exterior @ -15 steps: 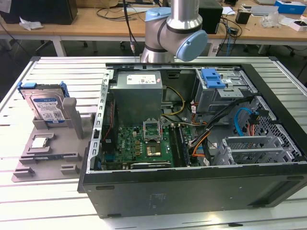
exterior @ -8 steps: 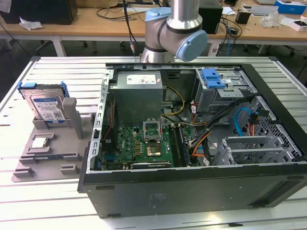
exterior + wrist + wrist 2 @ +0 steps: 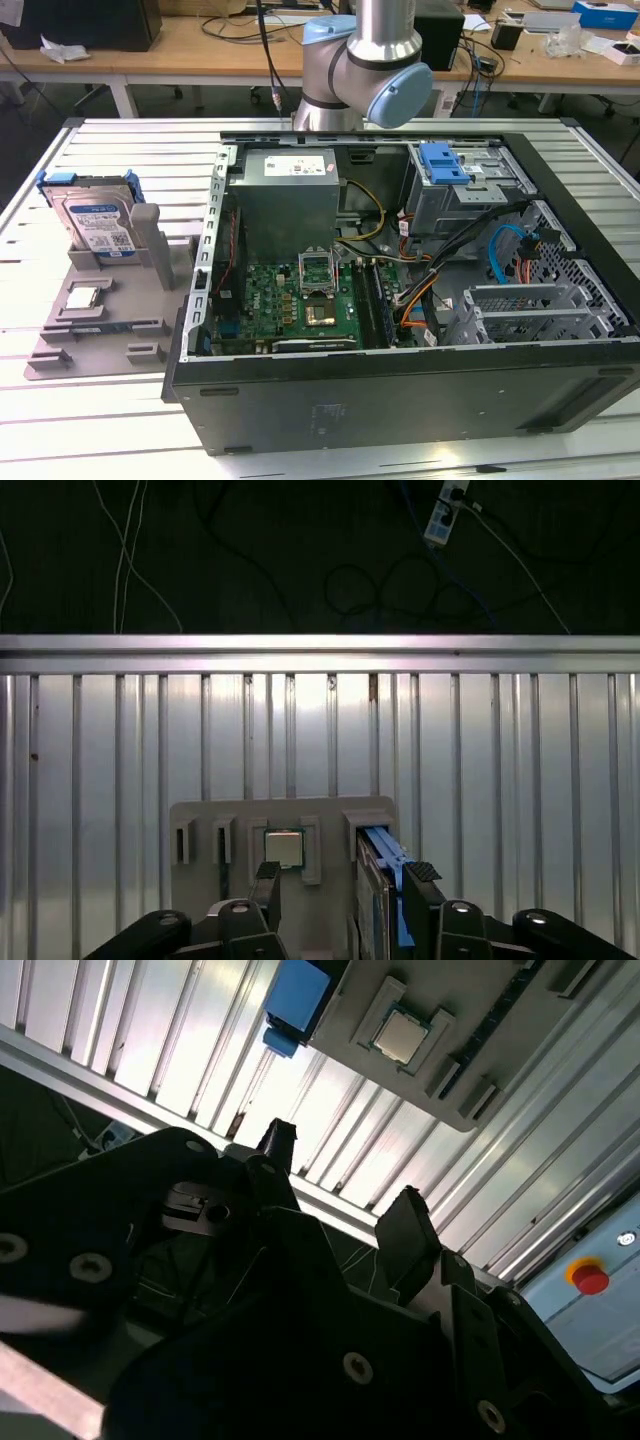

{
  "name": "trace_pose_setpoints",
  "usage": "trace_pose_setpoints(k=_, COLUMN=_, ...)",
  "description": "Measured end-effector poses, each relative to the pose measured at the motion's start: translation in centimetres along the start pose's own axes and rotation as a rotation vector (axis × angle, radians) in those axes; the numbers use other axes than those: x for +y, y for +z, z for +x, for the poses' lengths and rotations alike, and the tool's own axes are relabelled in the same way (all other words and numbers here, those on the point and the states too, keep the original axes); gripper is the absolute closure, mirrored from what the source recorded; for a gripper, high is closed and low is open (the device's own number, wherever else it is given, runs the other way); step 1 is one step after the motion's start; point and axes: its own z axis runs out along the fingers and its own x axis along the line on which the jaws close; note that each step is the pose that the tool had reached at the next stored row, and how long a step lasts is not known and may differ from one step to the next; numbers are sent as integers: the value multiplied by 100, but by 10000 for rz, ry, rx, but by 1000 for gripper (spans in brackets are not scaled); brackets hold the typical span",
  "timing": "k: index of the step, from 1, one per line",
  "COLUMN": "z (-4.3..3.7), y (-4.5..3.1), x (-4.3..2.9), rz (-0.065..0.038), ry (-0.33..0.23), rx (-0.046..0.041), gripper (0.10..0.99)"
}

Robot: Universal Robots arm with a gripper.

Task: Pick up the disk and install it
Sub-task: 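Pick up the disk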

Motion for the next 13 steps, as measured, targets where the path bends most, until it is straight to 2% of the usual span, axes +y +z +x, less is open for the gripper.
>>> trace_pose_setpoints(k=4, z=-7, y=7, x=-2, rz=5, ry=238, rx=-10, gripper=486)
trace_pose_setpoints(k=5, z=-30, y=12, x=-15, rz=7, ry=313, rx=-14, gripper=486)
trace_pose_setpoints(k=10, z=-224, y=15, x=-93, rz=7, ry=321, rx=-5, gripper=486)
trace_pose_setpoints(k=12, z=-330, y=16, x=-139, rz=7, ry=320, rx=-3, gripper=486)
trace_pose_setpoints(k=13, z=-349, y=16, x=-154, rz=8, ry=321, rx=-3, gripper=486)
